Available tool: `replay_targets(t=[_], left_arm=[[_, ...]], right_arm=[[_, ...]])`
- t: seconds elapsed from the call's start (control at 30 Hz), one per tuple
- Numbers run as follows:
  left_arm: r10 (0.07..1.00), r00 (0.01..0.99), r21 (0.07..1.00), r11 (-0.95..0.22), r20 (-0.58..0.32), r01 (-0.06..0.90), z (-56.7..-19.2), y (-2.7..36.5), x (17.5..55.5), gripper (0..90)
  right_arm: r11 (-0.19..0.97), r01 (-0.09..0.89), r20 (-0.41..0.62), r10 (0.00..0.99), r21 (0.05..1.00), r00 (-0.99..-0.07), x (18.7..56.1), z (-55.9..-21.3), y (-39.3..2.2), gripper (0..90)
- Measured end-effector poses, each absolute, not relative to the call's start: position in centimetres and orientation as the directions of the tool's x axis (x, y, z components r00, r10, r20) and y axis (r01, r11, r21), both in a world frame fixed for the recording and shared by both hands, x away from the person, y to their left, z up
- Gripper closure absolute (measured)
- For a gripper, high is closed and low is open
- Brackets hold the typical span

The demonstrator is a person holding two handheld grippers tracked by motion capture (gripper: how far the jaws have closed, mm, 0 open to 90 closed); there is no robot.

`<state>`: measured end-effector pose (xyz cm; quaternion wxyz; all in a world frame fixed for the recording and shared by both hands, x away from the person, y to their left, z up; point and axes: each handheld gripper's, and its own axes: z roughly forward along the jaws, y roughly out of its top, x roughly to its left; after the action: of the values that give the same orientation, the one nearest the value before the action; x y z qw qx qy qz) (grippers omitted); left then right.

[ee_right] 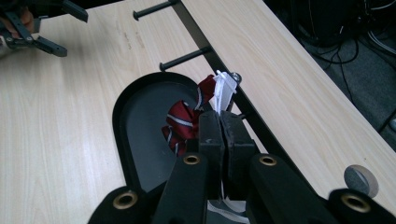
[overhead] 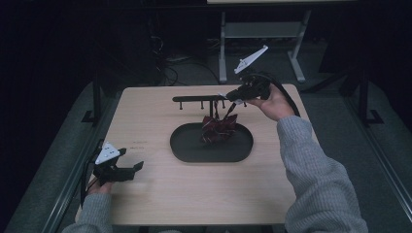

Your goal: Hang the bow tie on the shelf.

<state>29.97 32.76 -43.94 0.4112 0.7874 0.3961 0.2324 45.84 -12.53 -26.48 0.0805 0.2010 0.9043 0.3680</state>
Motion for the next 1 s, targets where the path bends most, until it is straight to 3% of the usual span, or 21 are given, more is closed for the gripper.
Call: replay_targets(t=[0.63,1.0], left_arm=[[0.811,0.583,0.83,-0.355,0.044,0.431,-44.0,32.7,30.0,13.0],[0.806,0.59,0.826,-0.362,0.044,0.432,-44.0,32.5,30.1,13.0]], right_arm=[[0.68,0.345,0.01,0.444,0.647,-0.896,47.4,-28.7,-12.4,86.9],[0.672,0.353,0.0,0.465,0.651,-0.885,47.2,-29.0,-12.7,79.3]])
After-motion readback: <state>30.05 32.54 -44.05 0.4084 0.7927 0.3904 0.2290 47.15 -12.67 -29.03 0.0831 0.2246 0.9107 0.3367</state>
